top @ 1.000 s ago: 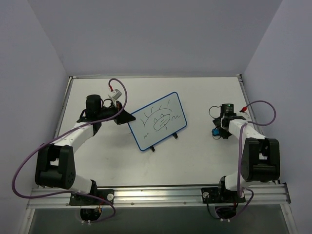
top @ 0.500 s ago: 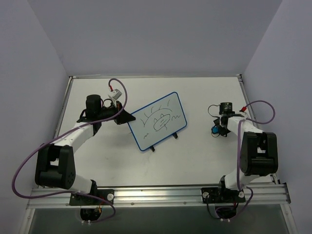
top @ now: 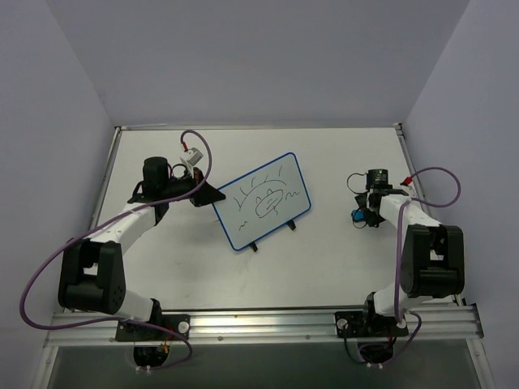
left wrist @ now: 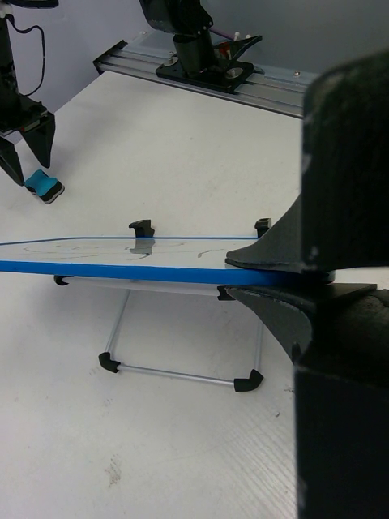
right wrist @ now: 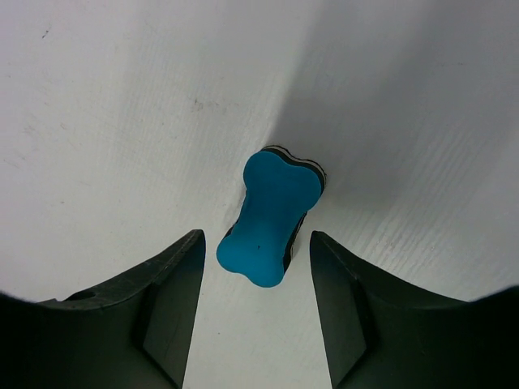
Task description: Erase the whiteboard
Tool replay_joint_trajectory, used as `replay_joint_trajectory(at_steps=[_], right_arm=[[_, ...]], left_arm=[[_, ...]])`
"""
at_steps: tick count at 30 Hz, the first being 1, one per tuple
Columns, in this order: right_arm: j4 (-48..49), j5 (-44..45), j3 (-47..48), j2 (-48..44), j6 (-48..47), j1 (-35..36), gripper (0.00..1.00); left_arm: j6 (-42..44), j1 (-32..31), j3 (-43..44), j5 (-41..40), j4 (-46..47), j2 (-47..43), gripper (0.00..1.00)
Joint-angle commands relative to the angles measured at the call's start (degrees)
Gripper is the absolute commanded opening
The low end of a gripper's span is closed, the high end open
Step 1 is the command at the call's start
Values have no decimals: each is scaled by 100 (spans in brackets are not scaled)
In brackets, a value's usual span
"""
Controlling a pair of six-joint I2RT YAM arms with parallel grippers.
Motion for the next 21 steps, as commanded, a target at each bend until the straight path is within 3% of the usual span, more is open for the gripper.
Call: replay_joint_trajectory(at_steps=[1,21], right_arm=[[-362,237,152,-251,192,42,50],[-64,123,-15,416,658,68,47]], left_arm=[[1312,32,62,-1236,31,81,2],[1373,5,62,-1263,-13,63,2]])
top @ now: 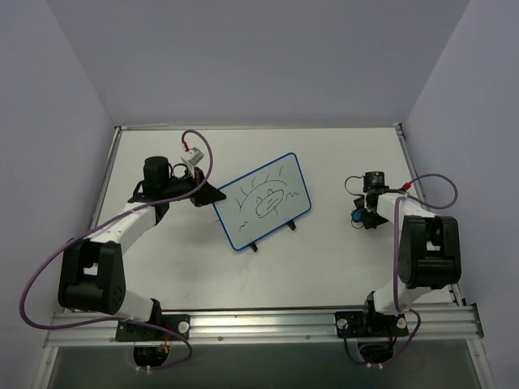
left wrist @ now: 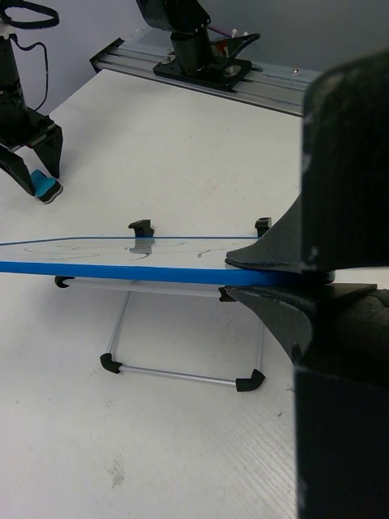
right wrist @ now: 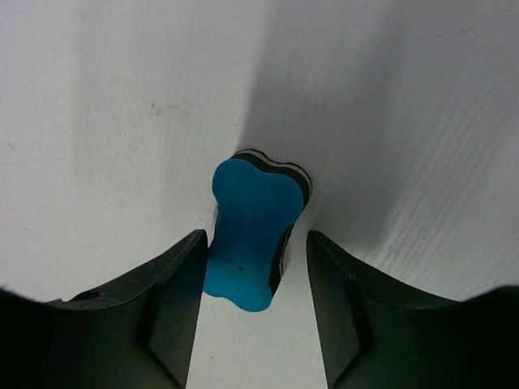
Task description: Erase the whiteboard
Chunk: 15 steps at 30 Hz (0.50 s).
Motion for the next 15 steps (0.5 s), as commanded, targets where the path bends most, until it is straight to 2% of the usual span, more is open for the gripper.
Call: replay_joint_trajectory(at_steps=[1,10,13,15], right_arm=[[-37,121,-24,54,158,31,47],[-37,235,-33,19,131,22,40],[-37,244,-15,36,114,13,34],[-28,235,-7,71,96,13,25]], left_arm=[[1291,40,21,-1254,42,65,2],[1299,40,30,-1254,25,65,2],[1308,40,30,-1245,16,66,2],[1317,40,30,-1263,7,65,2]])
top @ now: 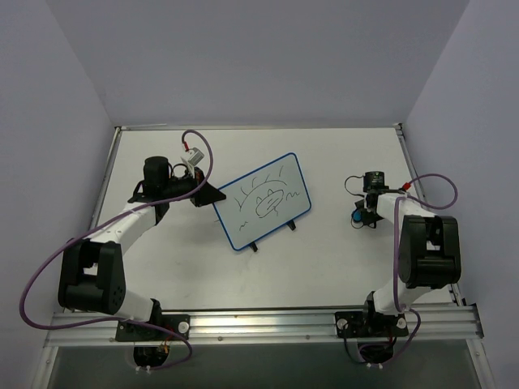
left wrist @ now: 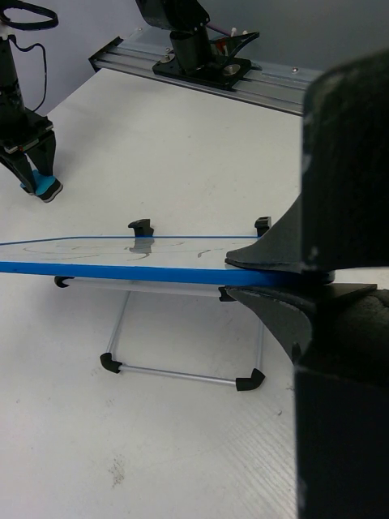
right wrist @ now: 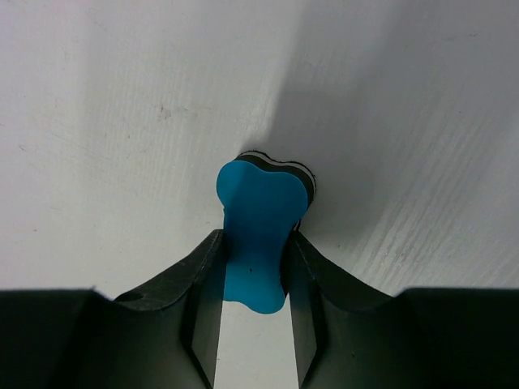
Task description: Erase the whiteboard
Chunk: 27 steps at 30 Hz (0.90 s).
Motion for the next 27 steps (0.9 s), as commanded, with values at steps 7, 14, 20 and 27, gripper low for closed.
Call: replay_joint_trajectory(at_steps=[7,14,20,27], right_arm=[[-131,478,195,-435,-818,153,0],[613,138,-137,-1664,-2602,583,0],[2246,-1155,-761,-2464,-4308,2101,0],[4008,-858,-1466,-3047,-4977,3712,0]], left_arm=[[1295,34,38,-1250,-6,74,2],[1348,34,65,-1223,-103,101,2],[1400,-2,126,-1250,-270,83,2],[1514,-10,65,-1364,-410,-14,2]])
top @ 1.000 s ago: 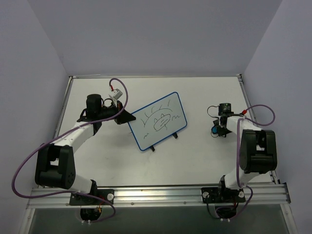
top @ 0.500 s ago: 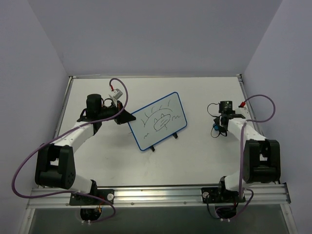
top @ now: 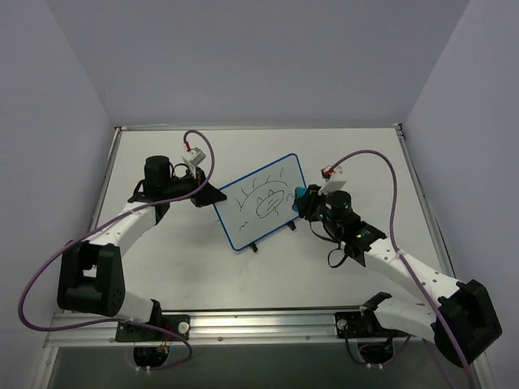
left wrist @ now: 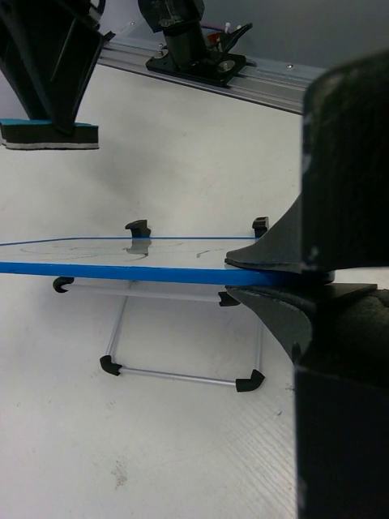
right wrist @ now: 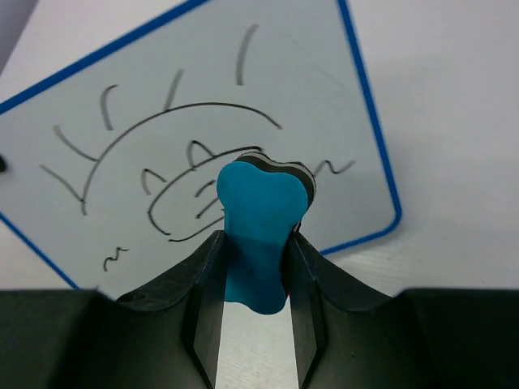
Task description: Erase the whiteboard
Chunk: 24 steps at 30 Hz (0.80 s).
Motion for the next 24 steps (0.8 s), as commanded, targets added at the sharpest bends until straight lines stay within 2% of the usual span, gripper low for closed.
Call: replay_joint_trajectory(at_steps=[1,6,10,17,24], right_arm=[[1324,355,-62,-52,-656,541,0],[1659,550,331,817,-894,1385,0],[1870,533,851,1573,-1051,1754,0],[2433,963,1291,2408,-1289,2177,0],[2784,1016,1379,2796,-1210,2353,0]], left_arm=[[1346,51,-29,-1320,-161,65,2],[1408,42,-3,-1320,-258,144,2],[1443,16,-29,-1390,-302,127,2],[1513,-28,-56,-1443,-329,83,2],[1531,-28,-99,-1355,-285,65,2]])
